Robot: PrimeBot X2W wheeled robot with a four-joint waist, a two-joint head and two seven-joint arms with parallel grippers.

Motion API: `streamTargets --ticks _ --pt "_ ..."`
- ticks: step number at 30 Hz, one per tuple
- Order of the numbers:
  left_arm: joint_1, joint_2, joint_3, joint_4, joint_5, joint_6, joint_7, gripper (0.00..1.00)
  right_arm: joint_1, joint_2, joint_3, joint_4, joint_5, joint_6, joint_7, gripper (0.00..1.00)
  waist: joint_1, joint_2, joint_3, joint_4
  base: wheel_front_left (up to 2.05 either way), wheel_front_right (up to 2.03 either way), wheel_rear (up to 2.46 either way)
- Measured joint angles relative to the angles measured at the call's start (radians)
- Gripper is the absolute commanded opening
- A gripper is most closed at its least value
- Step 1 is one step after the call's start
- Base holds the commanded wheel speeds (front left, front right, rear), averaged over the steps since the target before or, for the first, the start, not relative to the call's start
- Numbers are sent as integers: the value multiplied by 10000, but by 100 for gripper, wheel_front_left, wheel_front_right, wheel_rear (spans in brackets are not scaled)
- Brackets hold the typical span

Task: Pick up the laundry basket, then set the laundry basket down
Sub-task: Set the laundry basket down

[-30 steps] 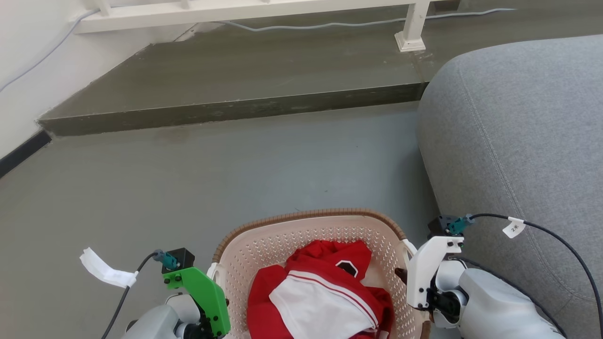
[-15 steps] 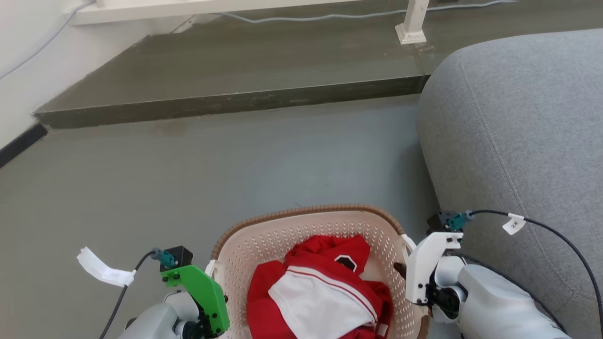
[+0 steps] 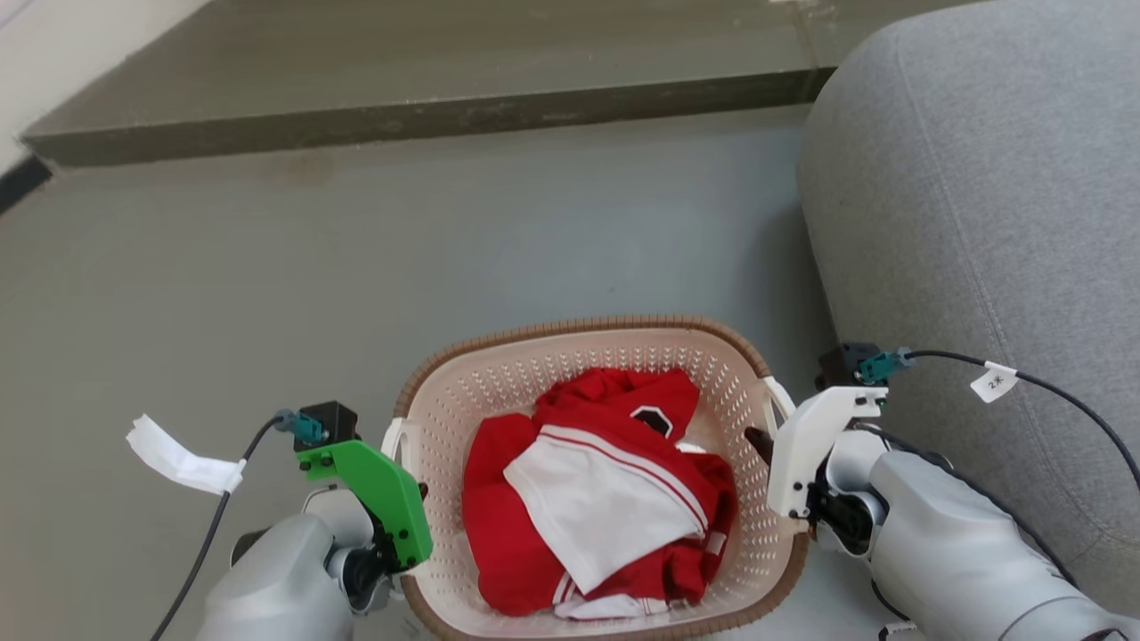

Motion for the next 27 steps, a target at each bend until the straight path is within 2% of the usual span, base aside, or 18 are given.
streamTargets --ticks 27 --pt "-1795 178 102 25 533 -4 -1937 0 -1683 -31 -2 -205 0 0 -1615 0 2 0 3442 240 0 0 0"
